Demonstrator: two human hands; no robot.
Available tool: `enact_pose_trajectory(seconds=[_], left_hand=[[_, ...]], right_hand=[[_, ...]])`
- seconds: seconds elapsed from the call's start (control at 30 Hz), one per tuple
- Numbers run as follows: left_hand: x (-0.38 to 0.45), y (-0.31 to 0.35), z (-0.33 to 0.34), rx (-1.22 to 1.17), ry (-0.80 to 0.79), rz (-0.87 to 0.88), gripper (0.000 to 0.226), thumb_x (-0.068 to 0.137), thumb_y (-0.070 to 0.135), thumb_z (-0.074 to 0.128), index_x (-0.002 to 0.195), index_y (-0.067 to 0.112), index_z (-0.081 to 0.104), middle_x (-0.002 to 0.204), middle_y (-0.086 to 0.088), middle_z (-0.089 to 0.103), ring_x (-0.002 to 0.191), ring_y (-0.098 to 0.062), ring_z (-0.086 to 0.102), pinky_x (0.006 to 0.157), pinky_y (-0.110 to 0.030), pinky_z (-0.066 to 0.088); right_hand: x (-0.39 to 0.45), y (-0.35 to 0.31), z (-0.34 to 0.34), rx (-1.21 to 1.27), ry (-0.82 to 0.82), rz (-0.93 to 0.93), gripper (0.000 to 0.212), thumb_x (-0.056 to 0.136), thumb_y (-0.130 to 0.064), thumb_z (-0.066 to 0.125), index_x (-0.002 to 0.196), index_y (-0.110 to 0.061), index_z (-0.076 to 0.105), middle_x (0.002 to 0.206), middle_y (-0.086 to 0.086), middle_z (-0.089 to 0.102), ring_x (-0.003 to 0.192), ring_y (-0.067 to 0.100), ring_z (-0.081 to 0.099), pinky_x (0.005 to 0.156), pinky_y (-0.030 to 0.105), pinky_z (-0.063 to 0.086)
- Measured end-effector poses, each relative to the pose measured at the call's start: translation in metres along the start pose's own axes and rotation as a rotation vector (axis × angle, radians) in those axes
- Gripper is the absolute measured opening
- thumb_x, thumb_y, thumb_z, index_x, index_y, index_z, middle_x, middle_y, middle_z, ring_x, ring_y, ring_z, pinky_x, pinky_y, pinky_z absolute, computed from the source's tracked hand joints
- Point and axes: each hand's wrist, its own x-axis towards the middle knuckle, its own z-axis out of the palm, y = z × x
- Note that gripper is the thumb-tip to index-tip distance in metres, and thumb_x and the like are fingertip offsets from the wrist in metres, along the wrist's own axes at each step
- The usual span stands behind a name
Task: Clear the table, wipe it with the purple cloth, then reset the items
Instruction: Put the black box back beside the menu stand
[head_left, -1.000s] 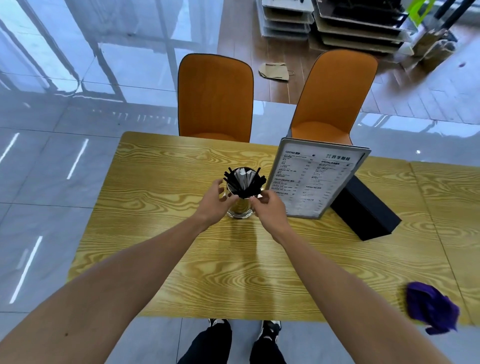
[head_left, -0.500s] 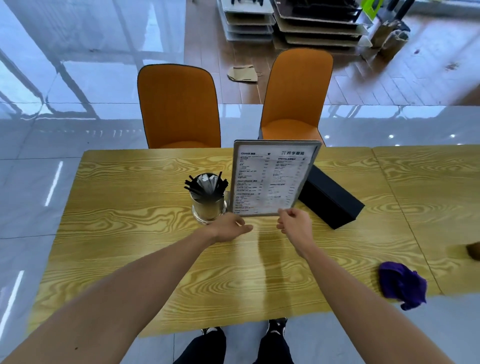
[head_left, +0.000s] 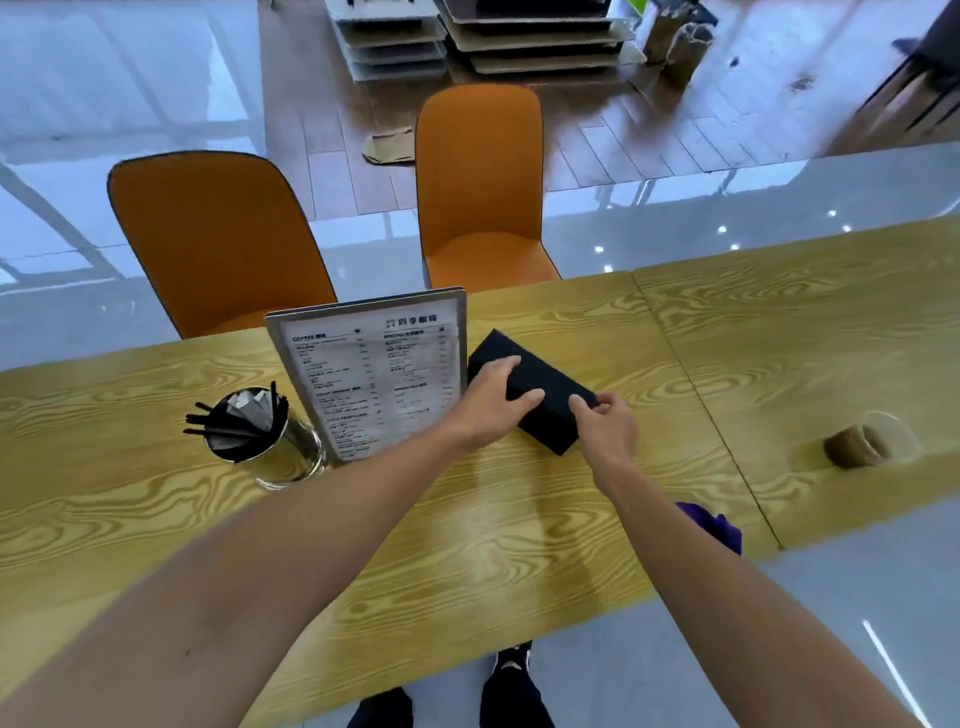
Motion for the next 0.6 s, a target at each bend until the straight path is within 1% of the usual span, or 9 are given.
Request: enact_pose_trajectory(seconds=[0.07, 0.17, 0.23, 0.27, 0.33, 0.4, 0.43, 0.5, 0.6], left_hand=[[0.022, 0.007, 0.013, 0.015, 0.028, -0.036, 0.079, 0.096, 0.047, 0.059, 0.157, 0.014, 0.022, 0.164, -0.008, 0.019, 0.152, -0.025, 0.015, 0.121, -0.043, 0.024], [0.054, 0.01, 0.027, 0.079, 0.142, -0.134, 0.079, 0.094, 0.051, 0.059, 0.155, 0.019, 0.022, 0.159, -0.012, 0.023, 0.147, -0.033, 0.023, 0.115, -0.051, 0.034], [0.066, 0.008, 0.028, 0.141, 0.205, -0.186, 0.077, 0.093, 0.051, 0.059, 0.154, 0.022, 0.022, 0.158, -0.013, 0.023, 0.147, -0.036, 0.021, 0.115, -0.053, 0.033], [0.073, 0.008, 0.029, 0.179, 0.212, -0.203, 0.077, 0.094, 0.05, 0.058, 0.155, 0.021, 0.02, 0.16, -0.015, 0.019, 0.149, -0.038, 0.015, 0.118, -0.053, 0.028], [0.084, 0.008, 0.029, 0.242, 0.206, -0.246, 0.078, 0.097, 0.047, 0.055, 0.157, 0.019, 0.014, 0.165, -0.018, 0.005, 0.152, -0.039, 0.001, 0.123, -0.052, 0.015], [0.093, 0.007, 0.026, 0.271, 0.202, -0.293, 0.079, 0.098, 0.046, 0.054, 0.158, 0.019, 0.011, 0.166, -0.018, 0.0, 0.152, -0.04, -0.004, 0.123, -0.05, 0.01], [0.097, 0.005, 0.026, 0.274, 0.197, -0.323, 0.078, 0.098, 0.046, 0.054, 0.158, 0.018, 0.012, 0.165, -0.018, 0.002, 0.152, -0.041, -0.003, 0.123, -0.051, 0.01], [0.102, -0.001, 0.025, 0.245, 0.184, -0.382, 0.077, 0.097, 0.045, 0.056, 0.156, 0.016, 0.016, 0.163, -0.019, 0.012, 0.151, -0.042, 0.006, 0.121, -0.052, 0.018], [0.104, -0.002, 0.028, 0.251, 0.195, -0.406, 0.074, 0.096, 0.043, 0.059, 0.151, 0.01, 0.023, 0.152, -0.019, 0.029, 0.14, -0.041, 0.027, 0.112, -0.05, 0.035]], right_hand=[[0.016, 0.004, -0.008, 0.016, -0.03, 0.046, 0.055, 0.092, -0.04, 0.069, 0.138, -0.015, 0.051, 0.126, 0.007, 0.06, 0.103, 0.021, 0.061, 0.072, 0.031, 0.045], [0.039, 0.01, -0.016, 0.039, -0.085, 0.108, 0.067, 0.093, -0.036, 0.071, 0.151, -0.018, 0.041, 0.143, 0.006, 0.05, 0.123, 0.025, 0.054, 0.087, 0.035, 0.046], [0.047, 0.014, -0.017, 0.053, -0.151, 0.143, 0.07, 0.093, -0.036, 0.072, 0.153, -0.024, 0.039, 0.149, 0.004, 0.046, 0.129, 0.027, 0.052, 0.097, 0.042, 0.051], [0.051, 0.016, -0.017, 0.069, -0.184, 0.164, 0.069, 0.093, -0.035, 0.072, 0.154, -0.027, 0.039, 0.148, 0.002, 0.047, 0.127, 0.027, 0.053, 0.098, 0.045, 0.052], [0.059, 0.016, -0.016, 0.105, -0.264, 0.215, 0.065, 0.095, -0.033, 0.07, 0.152, -0.031, 0.04, 0.141, 0.001, 0.051, 0.12, 0.026, 0.058, 0.09, 0.044, 0.056], [0.066, 0.017, -0.017, 0.125, -0.364, 0.27, 0.054, 0.095, -0.037, 0.069, 0.145, -0.033, 0.049, 0.136, 0.002, 0.058, 0.114, 0.027, 0.063, 0.084, 0.045, 0.058], [0.069, 0.017, -0.017, 0.123, -0.412, 0.299, 0.046, 0.095, -0.04, 0.068, 0.137, -0.032, 0.055, 0.133, 0.004, 0.06, 0.113, 0.028, 0.064, 0.081, 0.046, 0.059], [0.073, 0.018, -0.018, 0.149, -0.483, 0.355, 0.033, 0.096, -0.047, 0.065, 0.122, -0.027, 0.062, 0.129, 0.006, 0.061, 0.112, 0.032, 0.064, 0.079, 0.049, 0.062], [0.077, 0.012, -0.017, 0.243, -0.521, 0.431, 0.033, 0.101, -0.049, 0.055, 0.113, -0.019, 0.061, 0.121, 0.012, 0.058, 0.108, 0.037, 0.065, 0.082, 0.057, 0.061]])
